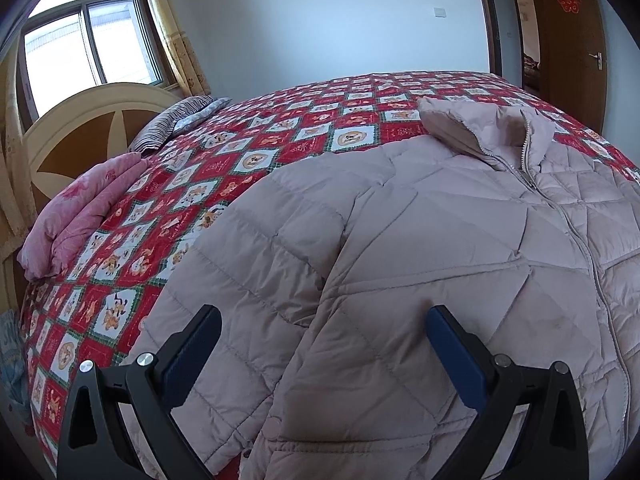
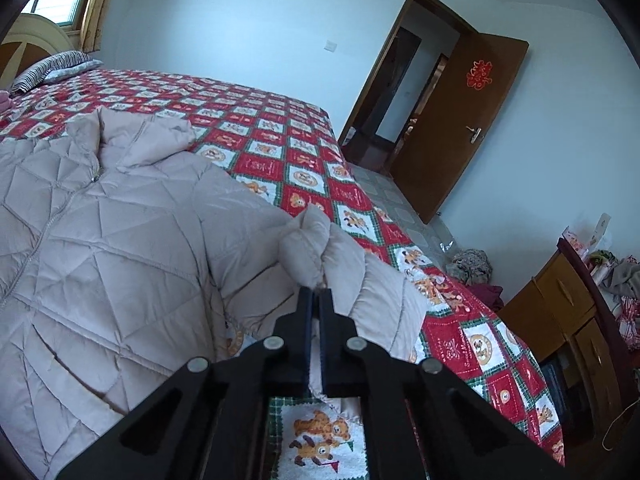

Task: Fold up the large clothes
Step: 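Fold the held sleeve across the jacket body with the right gripper, release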

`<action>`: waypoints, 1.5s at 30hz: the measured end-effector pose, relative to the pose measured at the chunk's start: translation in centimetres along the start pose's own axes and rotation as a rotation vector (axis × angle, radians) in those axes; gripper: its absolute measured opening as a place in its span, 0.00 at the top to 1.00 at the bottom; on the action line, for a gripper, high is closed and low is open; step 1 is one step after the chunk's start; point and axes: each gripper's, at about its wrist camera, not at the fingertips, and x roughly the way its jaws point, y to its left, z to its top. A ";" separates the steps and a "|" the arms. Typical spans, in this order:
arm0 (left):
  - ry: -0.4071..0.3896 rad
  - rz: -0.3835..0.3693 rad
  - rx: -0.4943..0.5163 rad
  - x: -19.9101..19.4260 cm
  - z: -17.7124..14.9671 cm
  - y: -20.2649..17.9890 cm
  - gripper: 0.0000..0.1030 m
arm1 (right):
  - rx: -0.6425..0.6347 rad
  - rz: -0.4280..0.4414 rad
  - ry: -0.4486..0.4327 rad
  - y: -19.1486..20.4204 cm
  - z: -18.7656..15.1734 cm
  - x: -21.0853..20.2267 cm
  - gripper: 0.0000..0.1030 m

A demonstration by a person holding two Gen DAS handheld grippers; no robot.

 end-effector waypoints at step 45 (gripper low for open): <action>-0.039 -0.012 -0.054 -1.5 0.7 2.8 0.01 | -0.082 0.033 -0.195 4.8 7.1 -5.4 0.92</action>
